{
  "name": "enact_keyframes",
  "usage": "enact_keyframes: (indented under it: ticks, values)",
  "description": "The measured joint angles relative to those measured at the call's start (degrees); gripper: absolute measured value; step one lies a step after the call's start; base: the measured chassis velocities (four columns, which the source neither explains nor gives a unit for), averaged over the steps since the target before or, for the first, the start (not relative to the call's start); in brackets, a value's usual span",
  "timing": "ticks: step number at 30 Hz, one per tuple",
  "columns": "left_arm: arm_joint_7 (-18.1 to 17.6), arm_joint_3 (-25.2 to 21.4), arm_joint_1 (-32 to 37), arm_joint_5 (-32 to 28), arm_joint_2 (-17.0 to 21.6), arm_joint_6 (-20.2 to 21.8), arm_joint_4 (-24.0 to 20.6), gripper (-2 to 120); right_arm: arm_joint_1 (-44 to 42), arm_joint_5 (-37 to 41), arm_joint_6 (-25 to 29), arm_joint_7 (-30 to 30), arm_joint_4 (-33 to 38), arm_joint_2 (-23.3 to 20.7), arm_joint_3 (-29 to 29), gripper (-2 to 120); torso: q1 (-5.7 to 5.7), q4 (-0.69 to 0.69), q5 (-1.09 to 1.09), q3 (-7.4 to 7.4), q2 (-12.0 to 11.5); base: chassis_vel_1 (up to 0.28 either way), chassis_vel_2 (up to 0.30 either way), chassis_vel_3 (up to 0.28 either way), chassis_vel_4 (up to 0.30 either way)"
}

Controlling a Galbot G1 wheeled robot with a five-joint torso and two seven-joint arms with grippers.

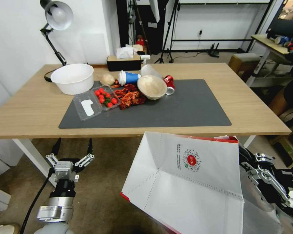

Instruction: Pick up the food delivery bag from the floor and place it on the table.

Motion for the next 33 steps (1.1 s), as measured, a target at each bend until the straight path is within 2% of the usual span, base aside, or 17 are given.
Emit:
enact_keyframes:
  ticks: [5,17,28,33]
  values:
    - [1.79,0.11,-0.21,-0.97,0.05,-2.33,0.38,100,0.08,-0.19,0.00,-0.06,-0.37,0.00,-0.08,0,0.51,0.00,0.00,0.68,1.17,0.000,0.000,0.000,0.000]
    - [0.94,0.30,-0.20,1.43,0.05,-2.28,0.44,100,0.31,0.74,-0.11,1.27,0.86,-0.40,-0.06,0,0.52,0.00,0.00,0.71,1.19,0.000,0.000,0.000,0.000]
    - [0.48,0.06,0.34,2.54,-0.28,-2.08,-0.09,100,2.10,3.97,0.31,6.37,3.59,-1.76,-0.88,0,0.41,0.00,0.00,0.55,0.93,0.000,0.000,0.000,0.000]
    - [0.04,0.74,0.00,3.10,-0.02,-1.88,0.11,100,1.97,6.80,2.25,10.87,5.46,-2.58,0.35,0,0.37,-0.01,0.00,0.49,0.83,0.000,0.000,0.000,0.000]
